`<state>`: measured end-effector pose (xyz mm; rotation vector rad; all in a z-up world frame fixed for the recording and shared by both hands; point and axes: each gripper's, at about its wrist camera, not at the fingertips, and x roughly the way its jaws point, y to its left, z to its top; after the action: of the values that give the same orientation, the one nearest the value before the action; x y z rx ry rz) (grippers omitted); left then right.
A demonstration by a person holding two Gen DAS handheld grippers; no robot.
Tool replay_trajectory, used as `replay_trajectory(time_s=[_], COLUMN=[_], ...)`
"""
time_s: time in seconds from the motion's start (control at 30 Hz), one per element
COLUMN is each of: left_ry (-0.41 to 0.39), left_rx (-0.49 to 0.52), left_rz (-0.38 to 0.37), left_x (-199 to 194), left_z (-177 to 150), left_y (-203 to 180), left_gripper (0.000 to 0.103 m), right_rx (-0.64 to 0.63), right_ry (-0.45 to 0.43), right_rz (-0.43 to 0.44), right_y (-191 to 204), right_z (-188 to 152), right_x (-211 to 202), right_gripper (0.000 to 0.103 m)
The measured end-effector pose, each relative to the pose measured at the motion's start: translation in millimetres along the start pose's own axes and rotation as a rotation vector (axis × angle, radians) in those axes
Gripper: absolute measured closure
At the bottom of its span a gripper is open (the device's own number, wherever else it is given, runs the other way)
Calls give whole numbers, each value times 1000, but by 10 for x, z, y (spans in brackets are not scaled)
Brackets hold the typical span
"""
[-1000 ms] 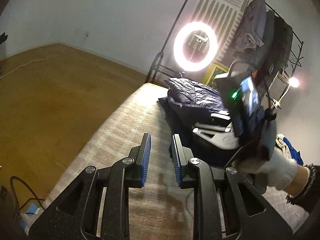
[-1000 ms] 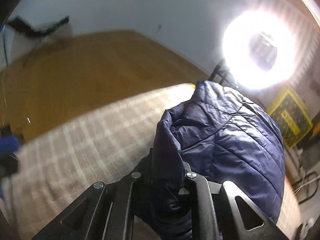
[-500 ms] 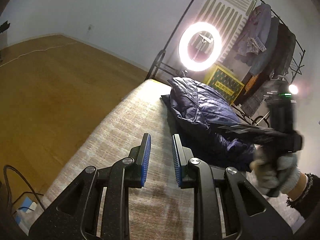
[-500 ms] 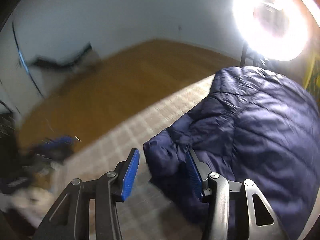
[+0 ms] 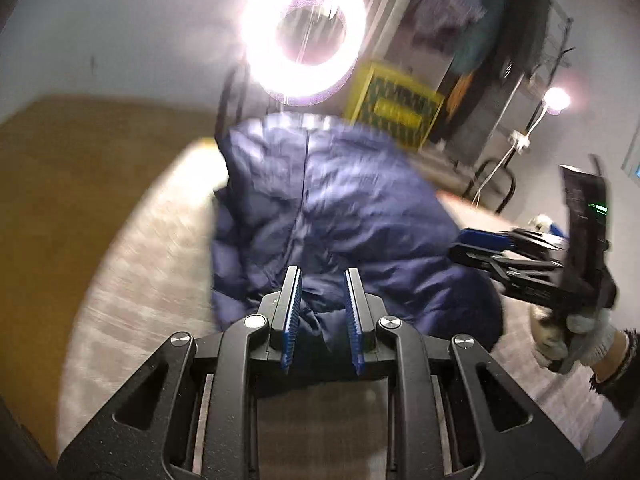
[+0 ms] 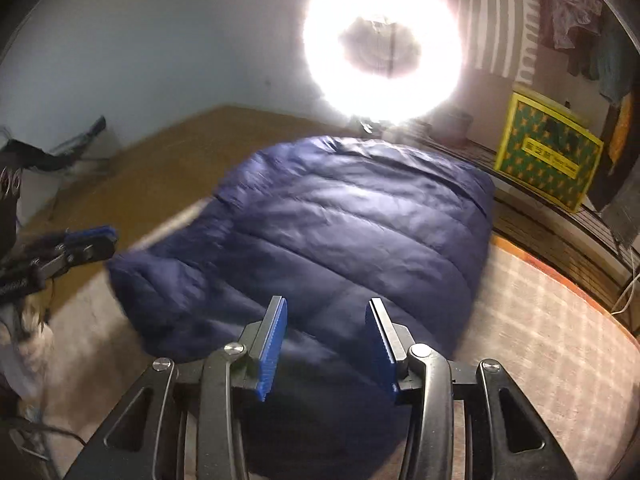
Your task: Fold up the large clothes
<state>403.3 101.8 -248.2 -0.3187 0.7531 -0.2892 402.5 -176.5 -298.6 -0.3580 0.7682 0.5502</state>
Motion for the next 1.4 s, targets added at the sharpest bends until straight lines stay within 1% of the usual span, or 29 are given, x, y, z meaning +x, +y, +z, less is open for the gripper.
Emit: replay_trajectory(time_s=[0.03, 0.07, 0.1, 0.17, 0.2, 0.3, 0.33, 0.4, 0.43, 0.47, 0.5, 0.53, 0.57, 0.6, 0.63, 0.67, 0.73, 0.77, 0.8, 0.87, 0.93, 0.97, 1.07, 1.2, 1.23, 1.3, 1.4], left_ry=[53, 85, 113, 106, 86, 80, 77, 62, 44, 28, 1, -23, -33, -34, -14, 8, 54, 61, 65, 60, 59, 62, 81, 121, 125, 137, 162], left_rx=[-17, -31, -49, -85, -80, -37, -34, -65, -97, -118, -150, -195, -234, -296, -361, -406, -526, -568, -614, -649, -635, -626, -578, -432, -412, -415, -463], left_rz=[13, 24, 24, 7, 10, 40, 33, -16, -46, -56, -63, -85, -112, -168, -231, -272, -346, -362, -373, -371, -368, -365, -359, -341, -330, -320, -313], left_x=[177, 282, 381, 424, 404, 332, 309, 205, 131, 85, 30, -10, -16, -6, 49, 115, 301, 362, 438, 543, 632, 672, 779, 920, 939, 1020, 1188], left_z=[-31, -66, -132, -246, -291, -322, -317, -307, -273, -201, -145, -76, -24, 45, 121, 185, 308, 342, 380, 439, 496, 521, 555, 673, 700, 752, 807], left_y=[70, 130, 214, 330, 342, 272, 270, 344, 418, 469, 550, 663, 753, 885, 1024, 1119, 1366, 1442, 1537, 1651, 1694, 1702, 1617, 1367, 1332, 1322, 1405], left_gripper=[82, 82, 78, 76, 76, 76, 76, 76, 71, 65, 46, 30, 28, 27, 26, 25, 25, 25, 25, 25, 25, 25, 25, 25, 25, 24, 25], right_rx=[10, 14, 10, -24, -38, -47, -40, -25, -8, 12, 51, 95, 154, 199, 246, 290, 366, 398, 432, 493, 530, 541, 573, 601, 607, 618, 647], right_ry=[12, 20, 27, 35, 40, 50, 53, 64, 63, 54, 38, 15, -27, -57, -78, -88, -88, -82, -75, -61, -36, -24, -7, 11, 14, 17, 21], right_rz=[13, 19, 20, 8, 3, 4, 11, 41, 85, 117, 162, 194, 214, 217, 214, 217, 253, 268, 273, 280, 302, 314, 336, 382, 389, 393, 404], right_y=[-51, -81, -94, -80, -66, -97, -124, -190, -258, -312, -394, -490, -635, -750, -871, -989, -1208, -1308, -1406, -1577, -1683, -1709, -1775, -1774, -1767, -1765, -1814], right_z=[-53, -102, -163, -274, -331, -379, -375, -371, -366, -367, -380, -394, -411, -422, -421, -421, -407, -399, -393, -388, -370, -365, -365, -332, -320, -306, -307], right_x=[44, 92, 122, 169, 185, 253, 250, 231, 167, 118, 42, -31, -114, -160, -186, -189, -144, -105, -67, 31, 133, 185, 300, 476, 526, 606, 712], right_gripper=[59, 59, 59, 59, 59, 59, 59, 58, 57, 52, 43, 37, 29, 28, 28, 27, 19, 15, 14, 13, 8, 2, 1, 1, 1, 1, 1])
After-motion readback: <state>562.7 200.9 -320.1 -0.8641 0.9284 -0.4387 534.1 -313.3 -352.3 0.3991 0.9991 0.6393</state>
